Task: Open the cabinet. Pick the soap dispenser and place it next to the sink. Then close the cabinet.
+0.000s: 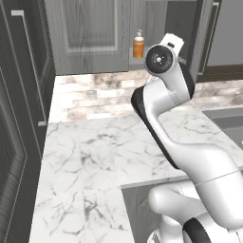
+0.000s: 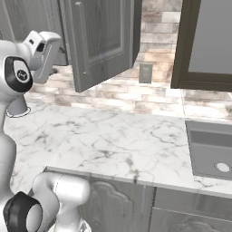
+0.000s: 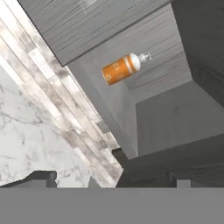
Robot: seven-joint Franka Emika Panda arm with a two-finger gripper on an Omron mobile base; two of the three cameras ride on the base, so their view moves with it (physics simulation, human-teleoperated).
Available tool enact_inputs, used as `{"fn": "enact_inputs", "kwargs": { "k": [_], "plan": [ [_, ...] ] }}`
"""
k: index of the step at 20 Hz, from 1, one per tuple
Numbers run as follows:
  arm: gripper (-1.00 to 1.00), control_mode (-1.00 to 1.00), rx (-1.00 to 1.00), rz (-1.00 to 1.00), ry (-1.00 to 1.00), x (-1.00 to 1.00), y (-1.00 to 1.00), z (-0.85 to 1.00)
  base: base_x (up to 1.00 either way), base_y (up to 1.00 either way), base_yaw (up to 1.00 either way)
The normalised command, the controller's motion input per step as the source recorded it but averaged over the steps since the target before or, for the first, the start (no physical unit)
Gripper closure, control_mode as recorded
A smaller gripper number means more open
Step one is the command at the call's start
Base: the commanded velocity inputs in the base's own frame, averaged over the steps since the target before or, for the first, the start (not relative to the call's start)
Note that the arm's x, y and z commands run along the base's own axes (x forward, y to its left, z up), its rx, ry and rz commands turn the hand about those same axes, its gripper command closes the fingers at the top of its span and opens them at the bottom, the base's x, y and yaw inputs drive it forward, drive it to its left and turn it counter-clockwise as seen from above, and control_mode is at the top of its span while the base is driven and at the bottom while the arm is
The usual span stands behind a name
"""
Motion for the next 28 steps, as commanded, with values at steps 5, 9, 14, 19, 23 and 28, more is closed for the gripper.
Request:
{"fn": "enact_inputs", "kwargs": {
  "k": [5,9,14,19,23,28],
  "plan": [
    [-1.0,-1.0,-0.13,-0.13,0.08,-0.14,0.0,0.13,0.0,0.0,0.0],
    [-1.0,-1.0,-0.12,-0.19,0.14,-0.24,-0.03,0.01,0.0,0.0,0.0],
    [-1.0,-1.0,-0.12,-0.2,0.16,-0.12,-0.15,0.0,0.0,0.0,0.0],
    [-1.0,-1.0,-0.13,-0.15,0.09,0.05,-0.16,0.0,0.0,0.0,0.0],
    [-1.0,-1.0,-0.18,-0.01,0.0,0.59,-0.01,0.0,0.0,0.0,0.0],
    [-1.0,-1.0,-0.13,0.0,0.0,0.3,-0.13,0.0,0.0,0.0,0.0]
  ]
}}
